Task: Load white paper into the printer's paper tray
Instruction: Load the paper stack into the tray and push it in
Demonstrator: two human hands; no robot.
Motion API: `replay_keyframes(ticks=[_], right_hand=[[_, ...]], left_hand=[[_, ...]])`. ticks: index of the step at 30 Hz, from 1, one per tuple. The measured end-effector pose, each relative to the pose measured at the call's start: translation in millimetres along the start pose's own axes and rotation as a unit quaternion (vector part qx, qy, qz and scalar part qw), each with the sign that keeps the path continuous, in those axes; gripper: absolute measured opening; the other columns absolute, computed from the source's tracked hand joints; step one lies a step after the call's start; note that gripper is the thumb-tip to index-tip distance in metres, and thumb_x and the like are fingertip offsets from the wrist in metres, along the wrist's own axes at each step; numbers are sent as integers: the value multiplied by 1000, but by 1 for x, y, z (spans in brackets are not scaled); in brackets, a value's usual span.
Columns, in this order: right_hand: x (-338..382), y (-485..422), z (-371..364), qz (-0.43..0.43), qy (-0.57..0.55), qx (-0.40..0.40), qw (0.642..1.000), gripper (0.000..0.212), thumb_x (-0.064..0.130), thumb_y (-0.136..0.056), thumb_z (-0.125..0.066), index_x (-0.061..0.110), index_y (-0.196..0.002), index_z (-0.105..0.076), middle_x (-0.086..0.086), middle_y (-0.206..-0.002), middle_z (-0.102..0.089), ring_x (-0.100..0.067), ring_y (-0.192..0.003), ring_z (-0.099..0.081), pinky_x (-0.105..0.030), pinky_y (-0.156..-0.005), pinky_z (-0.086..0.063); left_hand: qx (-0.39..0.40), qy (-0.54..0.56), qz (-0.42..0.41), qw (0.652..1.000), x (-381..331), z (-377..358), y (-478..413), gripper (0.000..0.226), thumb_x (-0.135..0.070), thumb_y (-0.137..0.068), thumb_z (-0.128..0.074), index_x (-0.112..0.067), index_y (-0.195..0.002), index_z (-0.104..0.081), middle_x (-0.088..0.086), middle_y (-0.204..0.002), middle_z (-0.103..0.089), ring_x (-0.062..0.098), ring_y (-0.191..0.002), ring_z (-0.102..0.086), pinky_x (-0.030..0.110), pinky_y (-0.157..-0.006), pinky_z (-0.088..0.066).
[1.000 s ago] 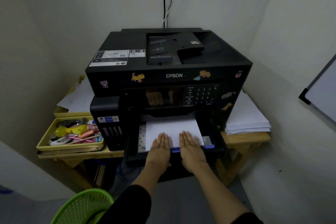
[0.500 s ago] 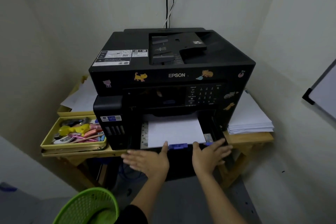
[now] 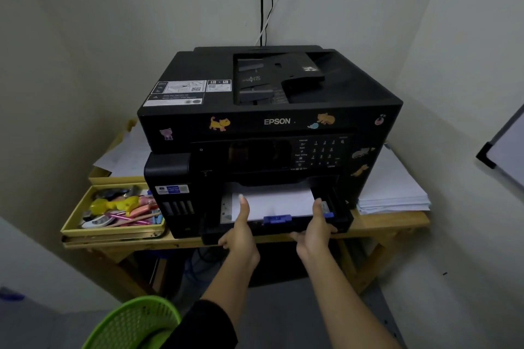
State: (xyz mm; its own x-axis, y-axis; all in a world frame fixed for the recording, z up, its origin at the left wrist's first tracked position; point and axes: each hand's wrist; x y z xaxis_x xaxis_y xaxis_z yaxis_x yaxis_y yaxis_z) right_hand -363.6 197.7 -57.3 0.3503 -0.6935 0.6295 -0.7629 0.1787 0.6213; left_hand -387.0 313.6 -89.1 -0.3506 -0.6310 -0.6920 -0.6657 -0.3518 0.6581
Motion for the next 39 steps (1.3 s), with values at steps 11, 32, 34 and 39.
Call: replay_keyframes(ticks=[11, 32, 34, 39], right_hand=[[24, -37, -41, -46, 11, 1, 999, 79, 29, -91, -61, 24, -152, -11, -13, -146, -34, -39, -139, -30, -55, -112, -32], [36, -53, -63, -57, 132, -86, 986, 72, 34, -95, -52, 14, -151, -11, -12, -105, -42, -38, -115, -50, -56, -95, -49], [37, -55, -66, -62, 132, -98, 984, 75, 39, -94, -52, 14, -152, -12, -16, -134, -36, -42, -124, -44, -61, -96, -46], [37, -62, -66, -73, 146, -96, 982, 75, 43, -92, -53, 10, -150, -19, -16, -138, -39, -45, -122, -47, -64, -92, -47]], left_hand=[[-5, 108, -43, 993, -53, -34, -13, 122, -72, -63, -64, -11, -153, -9, 6, -159, -20, 24, -145, -25, 39, -118, -22], [-141, 143, -13, 980, -60, -53, -13, 82, -43, -81, -70, -1, -142, -37, 14, -126, -58, 27, -103, -59, 35, -99, -44], [-147, 144, -11, 979, -62, -55, -12, 71, -41, -81, -72, 2, -132, -48, 12, -124, -58, 31, -114, -57, 36, -97, -45], [-143, 136, -5, 980, -64, -55, -13, 37, -36, -81, -73, -11, -69, -48, -1, -66, -41, 12, -54, -35, 22, -48, -34]])
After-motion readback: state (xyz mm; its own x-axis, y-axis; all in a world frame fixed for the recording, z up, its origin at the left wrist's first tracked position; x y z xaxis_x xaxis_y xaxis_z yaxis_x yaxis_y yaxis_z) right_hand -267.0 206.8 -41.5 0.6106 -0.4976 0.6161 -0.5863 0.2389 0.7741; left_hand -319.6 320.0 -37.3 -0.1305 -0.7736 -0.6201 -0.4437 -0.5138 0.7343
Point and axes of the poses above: each hand's wrist, its own y-axis away from the middle knuckle, its own z-axis out of the back of the hand, x = y × z
